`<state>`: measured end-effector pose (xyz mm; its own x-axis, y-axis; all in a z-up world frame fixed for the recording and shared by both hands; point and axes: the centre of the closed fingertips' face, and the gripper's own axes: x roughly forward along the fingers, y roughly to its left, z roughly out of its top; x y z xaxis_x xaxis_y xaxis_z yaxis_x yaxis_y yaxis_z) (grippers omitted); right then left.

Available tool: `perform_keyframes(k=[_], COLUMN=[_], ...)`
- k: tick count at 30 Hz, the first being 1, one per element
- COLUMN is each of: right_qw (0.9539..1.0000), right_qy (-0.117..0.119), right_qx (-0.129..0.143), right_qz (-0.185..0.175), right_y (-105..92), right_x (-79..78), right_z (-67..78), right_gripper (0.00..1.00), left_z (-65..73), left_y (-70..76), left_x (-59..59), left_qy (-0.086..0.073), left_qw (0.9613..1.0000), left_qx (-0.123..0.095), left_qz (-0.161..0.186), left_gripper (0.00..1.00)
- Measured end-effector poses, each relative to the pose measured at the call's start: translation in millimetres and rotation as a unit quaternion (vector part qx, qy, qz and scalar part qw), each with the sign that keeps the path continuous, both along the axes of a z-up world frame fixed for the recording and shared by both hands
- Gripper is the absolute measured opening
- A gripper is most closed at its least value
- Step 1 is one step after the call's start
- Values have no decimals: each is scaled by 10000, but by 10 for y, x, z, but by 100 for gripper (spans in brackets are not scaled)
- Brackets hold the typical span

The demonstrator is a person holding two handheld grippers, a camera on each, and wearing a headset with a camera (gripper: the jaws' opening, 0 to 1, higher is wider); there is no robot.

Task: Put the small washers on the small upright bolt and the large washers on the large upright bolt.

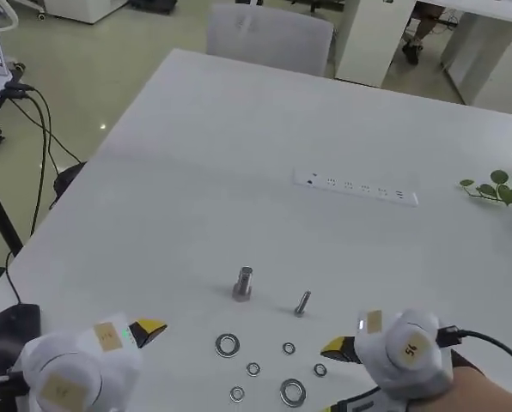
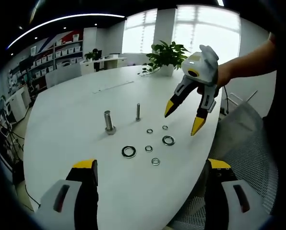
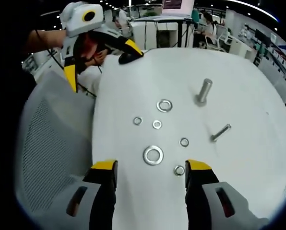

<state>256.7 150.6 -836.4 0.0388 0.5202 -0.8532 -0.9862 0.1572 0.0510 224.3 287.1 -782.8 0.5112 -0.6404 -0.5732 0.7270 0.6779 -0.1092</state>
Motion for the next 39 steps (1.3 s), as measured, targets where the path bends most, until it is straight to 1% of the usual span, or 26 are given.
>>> perform_keyframes(k=[2,4,5,8,10,11,13,15,22,24,26,28,29,31,33,36,37,39], right_qw=[9999,9996,9992,9980,9967,9958,9949,9942,9891,9878,9860,9842,9836,9827,9810,9798,9786,9795], right_qy=[-5,-21,-24,-110,-164,-194,-196,-196,-245,-282,-284,-304,-306,-310,-344,-332,-359,-346], right_qx=[-106,-180,-248,-385,-480,-536,-594,-612,-843,-884,-952,-1017,-1050,-1086,-1150,-1206,-1255,-1212], right_qz=[125,239,327,498,627,720,792,857,1185,1253,1338,1416,1435,1470,1525,1558,1589,1570], right_y=[1,17,12,35,49,59,78,106,160,180,191,197,196,199,193,176,161,172], right_x=[-6,-10,-17,-11,-5,-4,-6,-9,-4,1,-6,-9,-9,-10,-9,-19,-19,-15], right_z=[-38,-69,-83,-136,-174,-196,-221,-231,-306,-319,-337,-355,-361,-370,-386,-419,-434,-420], right_gripper=[58,57,57,55,53,52,52,51,47,47,46,45,44,42,41,40,39,38], left_z=[-25,-30,-47,-74,-75,-68,-65,-67,-75,-72,-56,-49,-42,-51,-55,-63,-65,-63], left_y=[-4,-22,-24,-32,-35,-32,-30,-23,-32,-35,-42,-32,-28,-6,12,31,35,34], left_x=[-19,-37,-49,-79,-88,-77,-76,-73,-91,-98,-103,-98,-98,-93,-83,-66,-60,-51], left_qy=[24,-29,1,22,26,-9,-20,-15,-32,-17,-22,-68,-109,-136,-127,-120,-129,-137], left_qw=[10000,9999,9998,9997,9997,9998,9998,9998,9997,9997,9998,9997,9996,9992,9992,9993,9992,9992], left_qx=[45,94,116,157,155,144,142,147,159,136,72,117,162,269,275,291,305,310], left_qz=[-45,-98,-130,-175,-182,-166,-161,-152,-195,-192,-185,-192,-218,-258,-244,-215,-211,-205], left_gripper=[93,94,93,93,94,95,96,95,93,92,93,94,94,95,95,94,94,94])
